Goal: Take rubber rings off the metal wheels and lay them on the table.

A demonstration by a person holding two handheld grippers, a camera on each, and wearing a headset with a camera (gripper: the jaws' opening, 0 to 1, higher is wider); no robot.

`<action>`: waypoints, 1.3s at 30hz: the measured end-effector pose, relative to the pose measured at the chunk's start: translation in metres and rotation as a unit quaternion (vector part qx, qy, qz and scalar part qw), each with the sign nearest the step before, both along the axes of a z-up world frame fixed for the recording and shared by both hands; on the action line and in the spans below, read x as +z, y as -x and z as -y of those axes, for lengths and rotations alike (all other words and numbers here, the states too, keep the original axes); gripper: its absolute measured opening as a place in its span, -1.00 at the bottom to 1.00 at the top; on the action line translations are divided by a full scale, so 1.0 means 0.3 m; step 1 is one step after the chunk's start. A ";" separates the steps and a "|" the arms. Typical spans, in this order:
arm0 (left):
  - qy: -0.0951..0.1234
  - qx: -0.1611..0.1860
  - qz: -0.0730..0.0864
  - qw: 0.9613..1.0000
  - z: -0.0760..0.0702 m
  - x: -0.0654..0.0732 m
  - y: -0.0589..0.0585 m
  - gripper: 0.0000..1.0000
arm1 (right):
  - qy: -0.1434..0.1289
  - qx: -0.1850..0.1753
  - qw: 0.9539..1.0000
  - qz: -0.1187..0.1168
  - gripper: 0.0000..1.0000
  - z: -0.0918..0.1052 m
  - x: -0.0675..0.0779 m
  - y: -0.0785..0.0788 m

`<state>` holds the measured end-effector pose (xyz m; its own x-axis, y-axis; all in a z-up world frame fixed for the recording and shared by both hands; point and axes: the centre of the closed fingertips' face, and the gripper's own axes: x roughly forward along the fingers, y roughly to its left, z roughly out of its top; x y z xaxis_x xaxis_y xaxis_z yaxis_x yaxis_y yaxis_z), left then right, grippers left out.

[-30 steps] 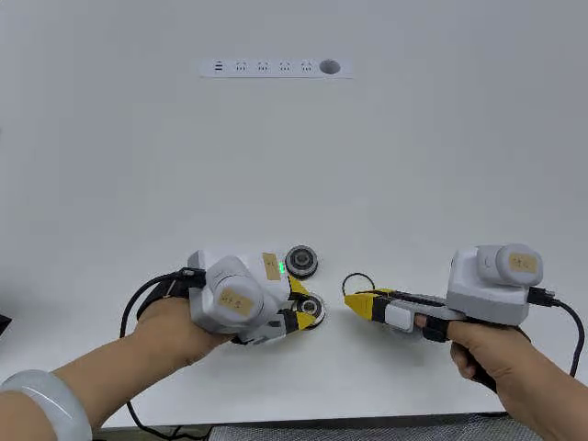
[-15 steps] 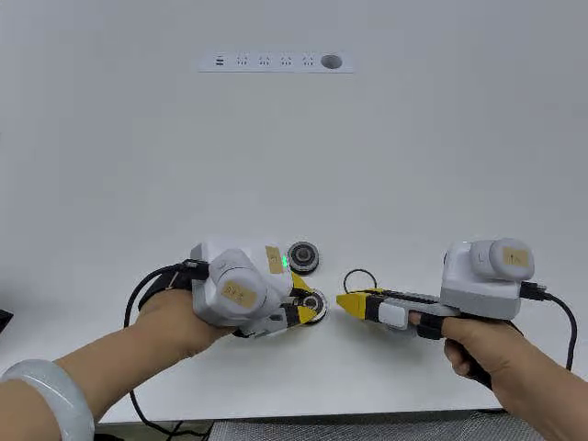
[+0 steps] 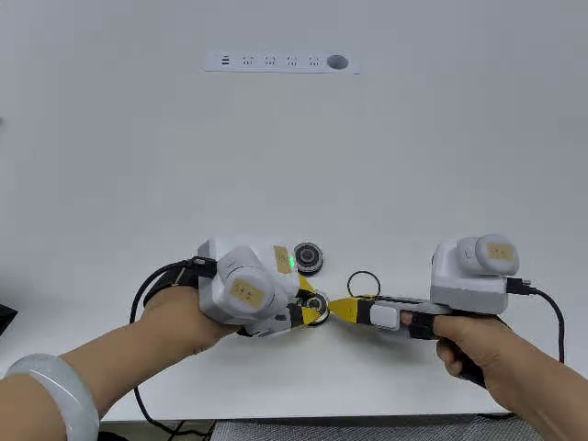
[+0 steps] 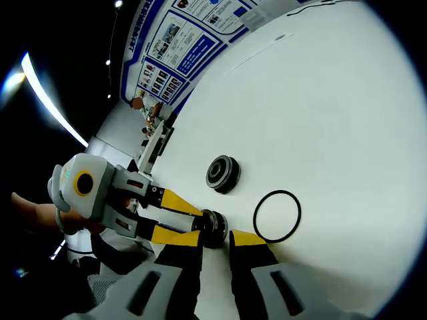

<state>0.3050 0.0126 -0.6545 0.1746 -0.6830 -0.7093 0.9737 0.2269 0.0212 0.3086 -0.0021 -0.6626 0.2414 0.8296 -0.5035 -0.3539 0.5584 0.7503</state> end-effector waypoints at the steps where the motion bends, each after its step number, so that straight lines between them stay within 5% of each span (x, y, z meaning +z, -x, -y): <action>1: 0.000 0.000 0.000 1.000 0.000 0.000 0.000 -0.75 | -0.001 -0.001 1.000 -0.005 -0.66 0.000 -0.002 0.001; 16: 0.001 -0.001 0.001 1.000 -0.001 0.002 0.001 -0.75 | -0.014 0.008 0.999 -0.038 -0.68 -0.028 -0.012 0.015; 39: 0.002 0.001 0.001 1.000 -0.003 -0.004 0.000 -0.75 | -0.015 0.007 1.000 -0.025 -0.91 -0.009 0.003 0.014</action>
<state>0.3051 0.0134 -0.6556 0.1771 -0.6853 -0.7064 0.9734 0.2280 0.0229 0.3045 0.0005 -0.6617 0.2050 0.8477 -0.4893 -0.3234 0.5305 0.7836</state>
